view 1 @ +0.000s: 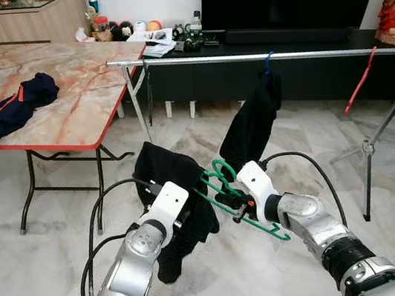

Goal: Hang hanger

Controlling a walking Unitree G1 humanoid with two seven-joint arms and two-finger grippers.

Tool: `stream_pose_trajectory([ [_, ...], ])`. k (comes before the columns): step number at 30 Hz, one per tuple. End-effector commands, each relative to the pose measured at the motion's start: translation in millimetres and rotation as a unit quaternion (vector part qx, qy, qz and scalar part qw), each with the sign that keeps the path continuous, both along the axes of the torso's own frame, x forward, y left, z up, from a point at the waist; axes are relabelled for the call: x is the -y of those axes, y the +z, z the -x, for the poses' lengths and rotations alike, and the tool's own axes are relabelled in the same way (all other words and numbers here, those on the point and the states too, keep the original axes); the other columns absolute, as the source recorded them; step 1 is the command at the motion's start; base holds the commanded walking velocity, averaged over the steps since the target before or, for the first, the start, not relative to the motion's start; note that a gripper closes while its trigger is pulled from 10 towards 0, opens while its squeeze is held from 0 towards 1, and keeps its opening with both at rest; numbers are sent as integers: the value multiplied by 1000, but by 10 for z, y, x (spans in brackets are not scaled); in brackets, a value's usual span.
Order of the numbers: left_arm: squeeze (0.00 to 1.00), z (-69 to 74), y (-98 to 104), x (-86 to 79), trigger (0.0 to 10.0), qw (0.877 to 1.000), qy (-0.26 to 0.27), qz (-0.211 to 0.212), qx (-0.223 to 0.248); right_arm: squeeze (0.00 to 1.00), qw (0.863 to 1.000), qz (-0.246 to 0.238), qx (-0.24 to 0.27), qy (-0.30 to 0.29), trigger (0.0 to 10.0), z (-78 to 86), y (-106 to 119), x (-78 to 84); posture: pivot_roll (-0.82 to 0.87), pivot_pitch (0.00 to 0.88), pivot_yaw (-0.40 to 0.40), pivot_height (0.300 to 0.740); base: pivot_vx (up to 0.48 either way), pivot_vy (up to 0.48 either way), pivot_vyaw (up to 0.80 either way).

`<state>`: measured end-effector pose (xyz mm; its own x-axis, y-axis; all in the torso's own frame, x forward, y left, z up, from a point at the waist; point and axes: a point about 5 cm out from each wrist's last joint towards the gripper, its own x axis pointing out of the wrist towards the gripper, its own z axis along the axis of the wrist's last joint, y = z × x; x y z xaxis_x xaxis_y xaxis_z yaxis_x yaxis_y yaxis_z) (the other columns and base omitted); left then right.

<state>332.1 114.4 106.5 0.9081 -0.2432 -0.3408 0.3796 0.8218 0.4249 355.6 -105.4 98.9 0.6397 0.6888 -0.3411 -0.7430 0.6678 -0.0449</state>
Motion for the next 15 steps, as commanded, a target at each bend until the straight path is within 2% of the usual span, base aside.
stream_pose_trajectory([
  [1,0,-42,50,28,10000,1000,5,1,14,0,999,-20,27,14,0,-39,165,-45,196,0,-87,740,0,0,0],
  [8,0,-84,62,26,10000,999,33,0,24,0,999,-14,25,36,0,4,165,-72,188,0,-88,740,0,0,0],
  [15,0,-139,117,-97,10000,993,98,-17,59,0,998,-12,24,61,0,79,165,-77,186,0,-93,740,0,0,0],
])
